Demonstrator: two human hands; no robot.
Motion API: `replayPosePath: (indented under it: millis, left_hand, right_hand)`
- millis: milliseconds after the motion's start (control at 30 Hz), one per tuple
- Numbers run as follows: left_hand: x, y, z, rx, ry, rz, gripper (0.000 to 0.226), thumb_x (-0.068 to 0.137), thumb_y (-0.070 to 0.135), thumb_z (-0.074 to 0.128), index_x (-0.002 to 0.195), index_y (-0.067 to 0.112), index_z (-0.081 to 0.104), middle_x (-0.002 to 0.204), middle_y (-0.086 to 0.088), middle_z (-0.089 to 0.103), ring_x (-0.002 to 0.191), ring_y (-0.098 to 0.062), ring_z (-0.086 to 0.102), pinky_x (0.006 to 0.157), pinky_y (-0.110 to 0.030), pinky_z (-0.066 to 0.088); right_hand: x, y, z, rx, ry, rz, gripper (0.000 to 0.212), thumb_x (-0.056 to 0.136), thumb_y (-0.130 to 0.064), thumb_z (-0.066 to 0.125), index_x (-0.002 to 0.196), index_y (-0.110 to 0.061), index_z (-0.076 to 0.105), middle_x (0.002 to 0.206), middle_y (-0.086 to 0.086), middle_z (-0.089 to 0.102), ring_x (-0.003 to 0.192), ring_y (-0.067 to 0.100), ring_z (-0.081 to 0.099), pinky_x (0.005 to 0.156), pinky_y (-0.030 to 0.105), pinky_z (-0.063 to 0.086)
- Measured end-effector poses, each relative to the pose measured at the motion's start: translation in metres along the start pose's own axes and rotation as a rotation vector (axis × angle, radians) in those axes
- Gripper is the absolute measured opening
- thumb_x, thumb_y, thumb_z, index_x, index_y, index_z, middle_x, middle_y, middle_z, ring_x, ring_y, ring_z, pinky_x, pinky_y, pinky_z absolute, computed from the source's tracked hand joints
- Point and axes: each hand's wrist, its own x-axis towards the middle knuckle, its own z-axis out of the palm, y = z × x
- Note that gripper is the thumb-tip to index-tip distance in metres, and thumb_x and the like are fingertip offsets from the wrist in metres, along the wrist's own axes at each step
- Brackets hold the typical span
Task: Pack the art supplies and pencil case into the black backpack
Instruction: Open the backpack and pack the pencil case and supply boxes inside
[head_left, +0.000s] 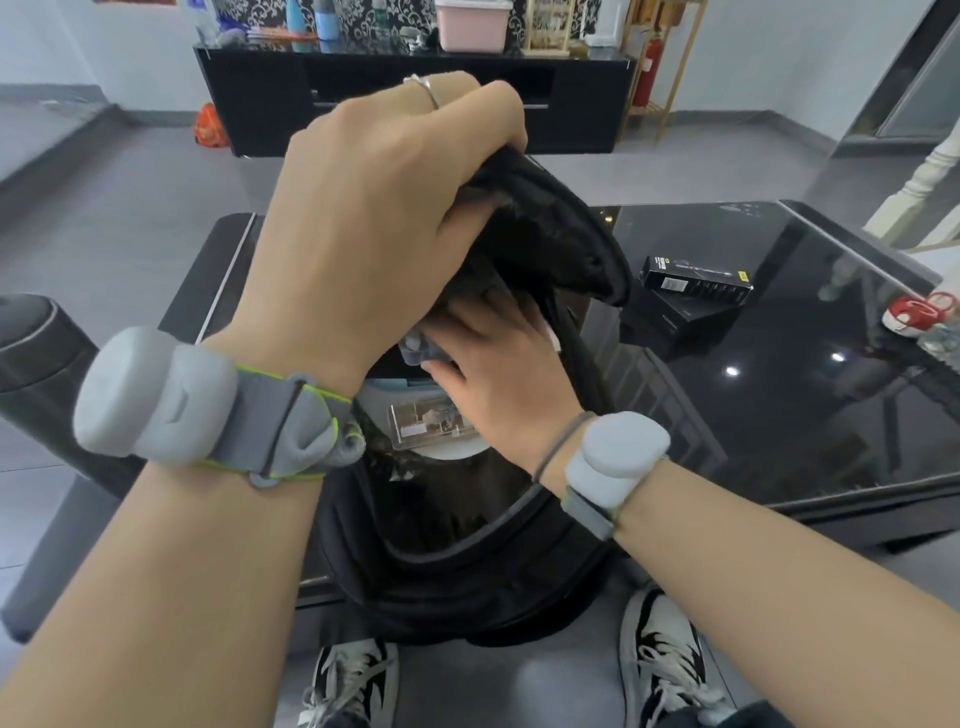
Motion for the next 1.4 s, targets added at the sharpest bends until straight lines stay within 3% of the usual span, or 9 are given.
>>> replayPosePath:
  millis: [67,200,400,500,667,1033,1400]
  left_hand:
    - [-0.001,-0.001,-0.002,0.000,0.003,0.002,0.023,0.088,0.009,0.051,0.105,0.006,0.067,0.093,-0.007,0.065,0.085,-0.032,0.060,0.068,-0.051,0.050]
    - [-0.002,-0.007,-0.008,0.008,0.032,-0.009,0.021,0.089,0.008,0.053,0.103,0.005,0.068,0.092,-0.006,0.066,0.087,-0.029,0.061,0.069,-0.051,0.050]
    - [-0.003,-0.009,-0.008,-0.001,0.043,-0.031,0.021,0.089,0.009,0.054,0.103,0.005,0.068,0.092,-0.006,0.066,0.087,-0.029,0.062,0.070,-0.049,0.050]
    - [-0.003,-0.010,-0.008,0.005,0.045,-0.040,0.020,0.089,0.009,0.054,0.103,0.006,0.068,0.092,-0.005,0.066,0.086,-0.029,0.061,0.069,-0.048,0.050]
    - [-0.003,-0.008,-0.007,-0.007,0.053,-0.046,0.021,0.087,0.008,0.054,0.103,0.006,0.068,0.092,-0.006,0.066,0.087,-0.031,0.061,0.069,-0.049,0.050]
    - [-0.001,-0.007,-0.006,0.004,0.111,-0.015,0.020,0.089,0.005,0.054,0.102,0.000,0.068,0.095,-0.012,0.068,0.089,-0.034,0.063,0.072,-0.050,0.050]
    - [-0.002,-0.005,-0.004,-0.041,0.025,-0.031,0.022,0.085,0.006,0.055,0.102,0.007,0.068,0.096,-0.007,0.067,0.091,-0.032,0.061,0.069,-0.051,0.050]
  right_hand:
    - [0.000,-0.001,0.008,-0.003,0.069,-0.054,0.022,0.084,-0.024,0.067,0.105,-0.016,0.071,0.101,0.002,0.065,0.099,0.033,0.057,0.094,0.056,0.044]
    - [-0.021,-0.006,0.012,0.066,0.159,-0.201,0.013,0.089,-0.010,0.066,0.100,-0.005,0.069,0.091,0.008,0.064,0.089,0.032,0.058,0.089,0.042,0.049]
    - [-0.029,0.010,0.002,-0.049,0.087,-0.086,0.018,0.085,-0.010,0.065,0.104,-0.012,0.065,0.096,0.003,0.066,0.101,0.029,0.058,0.108,0.057,0.035]
    - [-0.029,0.006,-0.006,-0.044,0.019,0.035,0.023,0.084,-0.013,0.066,0.107,-0.013,0.062,0.102,0.003,0.067,0.107,0.030,0.056,0.102,0.061,0.038]
    - [-0.025,0.009,-0.009,0.291,-0.045,0.200,0.015,0.083,-0.002,0.060,0.094,-0.011,0.057,0.092,0.003,0.061,0.094,0.029,0.053,0.076,0.048,0.050]
    - [-0.021,0.015,0.009,0.302,0.131,0.061,0.011,0.084,0.001,0.064,0.079,-0.005,0.057,0.077,0.004,0.059,0.080,0.027,0.052,0.072,0.046,0.050]
    - [0.021,0.016,-0.007,0.209,-0.169,0.047,0.010,0.086,-0.007,0.052,0.092,-0.014,0.056,0.076,0.007,0.060,0.072,0.030,0.057,0.064,0.041,0.050]
